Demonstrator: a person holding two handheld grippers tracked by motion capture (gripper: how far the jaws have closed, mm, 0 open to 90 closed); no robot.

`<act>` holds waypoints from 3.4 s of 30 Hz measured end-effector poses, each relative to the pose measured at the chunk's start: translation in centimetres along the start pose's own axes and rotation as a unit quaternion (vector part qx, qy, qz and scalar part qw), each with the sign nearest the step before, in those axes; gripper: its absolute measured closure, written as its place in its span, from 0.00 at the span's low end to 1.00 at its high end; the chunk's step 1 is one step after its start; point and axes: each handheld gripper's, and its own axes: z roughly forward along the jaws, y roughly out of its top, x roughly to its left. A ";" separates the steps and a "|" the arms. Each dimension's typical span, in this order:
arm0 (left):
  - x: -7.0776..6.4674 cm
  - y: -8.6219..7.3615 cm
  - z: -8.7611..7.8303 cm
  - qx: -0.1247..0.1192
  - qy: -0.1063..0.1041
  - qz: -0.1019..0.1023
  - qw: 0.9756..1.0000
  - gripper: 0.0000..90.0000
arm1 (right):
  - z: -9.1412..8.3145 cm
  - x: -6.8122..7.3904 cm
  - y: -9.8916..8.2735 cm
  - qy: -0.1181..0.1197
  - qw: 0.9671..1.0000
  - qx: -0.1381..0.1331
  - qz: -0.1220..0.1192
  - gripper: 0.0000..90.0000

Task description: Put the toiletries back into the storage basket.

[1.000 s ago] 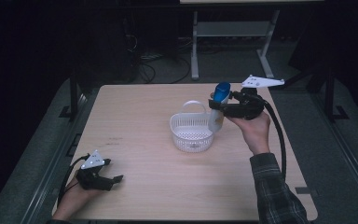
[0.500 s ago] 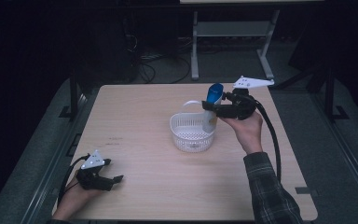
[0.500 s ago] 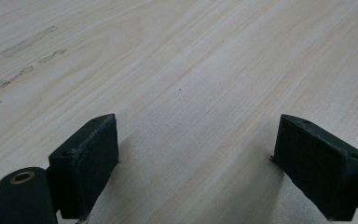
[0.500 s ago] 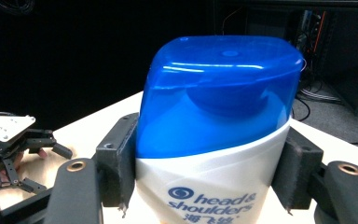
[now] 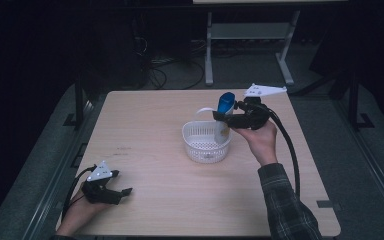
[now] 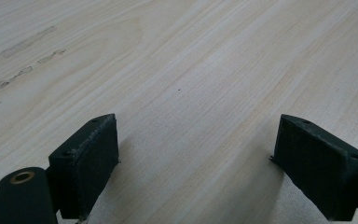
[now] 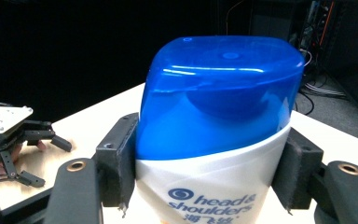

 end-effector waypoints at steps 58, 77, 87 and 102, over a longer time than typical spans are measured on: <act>0.0 0.0 0.0 0.000 -0.001 0.000 1.000 0.14 | 2.5 -0.7 -5.9 -0.016 0.998 0.062 0.018 0.38; 0.0 0.0 0.0 0.000 -0.001 0.000 1.000 0.14 | 3.5 -0.4 -6.5 -0.017 0.996 0.090 0.008 0.38; 0.0 0.0 0.0 0.000 -0.001 0.000 1.000 0.14 | 3.5 -0.3 -6.5 -0.020 0.996 0.092 0.010 0.32; 0.0 0.0 0.0 -0.001 -0.001 -0.001 1.000 0.14 | 2.4 0.2 -5.8 -0.038 0.995 0.087 0.012 0.01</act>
